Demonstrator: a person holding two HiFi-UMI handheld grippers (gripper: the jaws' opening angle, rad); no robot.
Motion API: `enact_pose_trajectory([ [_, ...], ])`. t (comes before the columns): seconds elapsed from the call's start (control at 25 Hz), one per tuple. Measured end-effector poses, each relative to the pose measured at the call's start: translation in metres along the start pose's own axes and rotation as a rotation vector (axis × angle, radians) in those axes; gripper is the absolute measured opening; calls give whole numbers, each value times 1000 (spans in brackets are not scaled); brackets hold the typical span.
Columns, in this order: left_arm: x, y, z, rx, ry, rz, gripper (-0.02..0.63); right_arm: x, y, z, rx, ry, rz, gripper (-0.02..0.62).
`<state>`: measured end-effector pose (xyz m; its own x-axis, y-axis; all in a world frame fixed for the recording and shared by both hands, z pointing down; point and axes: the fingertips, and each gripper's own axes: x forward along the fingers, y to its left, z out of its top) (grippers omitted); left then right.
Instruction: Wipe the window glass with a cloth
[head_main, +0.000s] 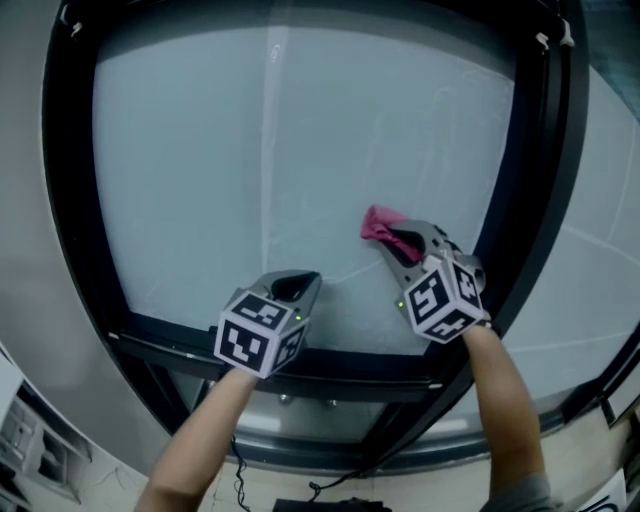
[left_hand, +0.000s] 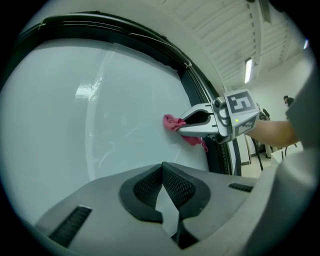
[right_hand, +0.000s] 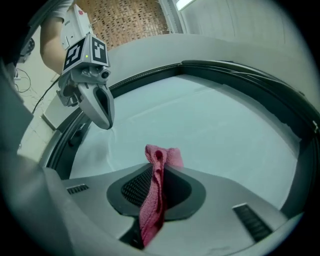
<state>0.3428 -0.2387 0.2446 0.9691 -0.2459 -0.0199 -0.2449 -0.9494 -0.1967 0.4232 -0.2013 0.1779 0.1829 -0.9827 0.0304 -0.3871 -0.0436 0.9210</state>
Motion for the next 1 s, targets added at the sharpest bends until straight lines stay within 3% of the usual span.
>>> enact_pose_trajectory([
  [0.28, 8, -11, -33, -22, 49, -6, 6, 3, 62, -18, 67, 0, 100, 54],
  [1.0, 12, -27, -101, -86, 157, -22, 6, 7, 217, -94, 201, 132, 349, 55],
])
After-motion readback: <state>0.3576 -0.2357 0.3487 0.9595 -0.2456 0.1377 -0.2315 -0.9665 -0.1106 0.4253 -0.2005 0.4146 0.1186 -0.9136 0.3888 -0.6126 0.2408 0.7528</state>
